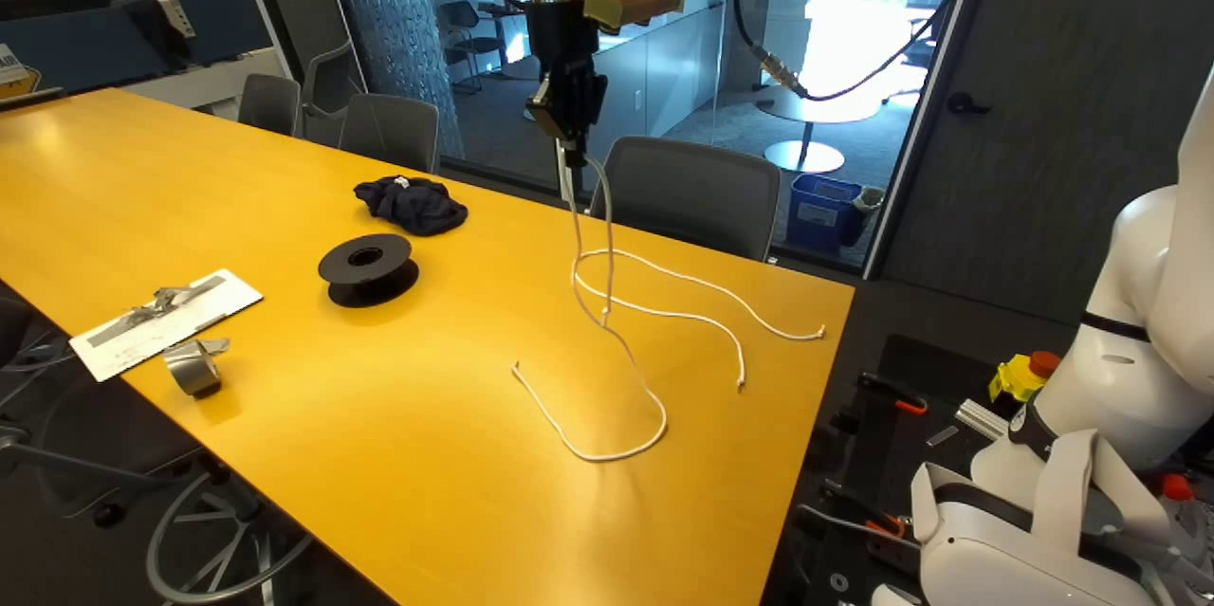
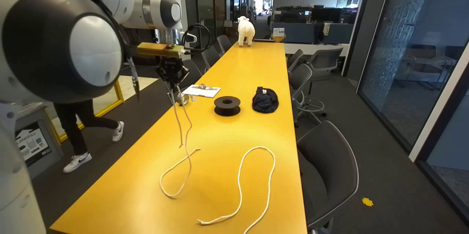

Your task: Untangle the ropes on the table.

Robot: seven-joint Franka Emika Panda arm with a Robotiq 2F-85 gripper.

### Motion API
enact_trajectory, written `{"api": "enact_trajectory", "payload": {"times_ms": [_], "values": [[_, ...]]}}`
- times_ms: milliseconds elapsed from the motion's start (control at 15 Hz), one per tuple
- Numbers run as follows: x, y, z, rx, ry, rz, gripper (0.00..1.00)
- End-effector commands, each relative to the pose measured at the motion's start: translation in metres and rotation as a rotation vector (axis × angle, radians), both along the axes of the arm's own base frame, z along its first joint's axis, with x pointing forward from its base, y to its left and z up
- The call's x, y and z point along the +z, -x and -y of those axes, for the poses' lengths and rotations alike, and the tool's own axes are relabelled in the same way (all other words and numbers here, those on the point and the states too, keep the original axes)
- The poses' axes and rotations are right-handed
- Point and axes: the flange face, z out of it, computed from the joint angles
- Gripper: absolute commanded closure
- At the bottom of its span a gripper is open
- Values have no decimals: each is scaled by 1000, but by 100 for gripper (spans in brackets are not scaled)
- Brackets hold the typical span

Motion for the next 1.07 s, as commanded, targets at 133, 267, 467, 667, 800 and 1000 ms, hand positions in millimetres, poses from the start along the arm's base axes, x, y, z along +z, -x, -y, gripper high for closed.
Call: {"api": "enact_trajectory", "payload": {"times_ms": [133, 267, 467, 667, 800, 1000], "values": [[-35, -3, 36, 80, -12, -223, 99], [-51, 1, 46, 139, -43, -310, 99], [-73, 5, 59, 218, -62, -411, 99], [-95, 0, 73, 293, -82, -489, 99], [-116, -10, 80, 356, -96, -513, 99], [-150, -25, 87, 461, -139, -559, 99]]}}
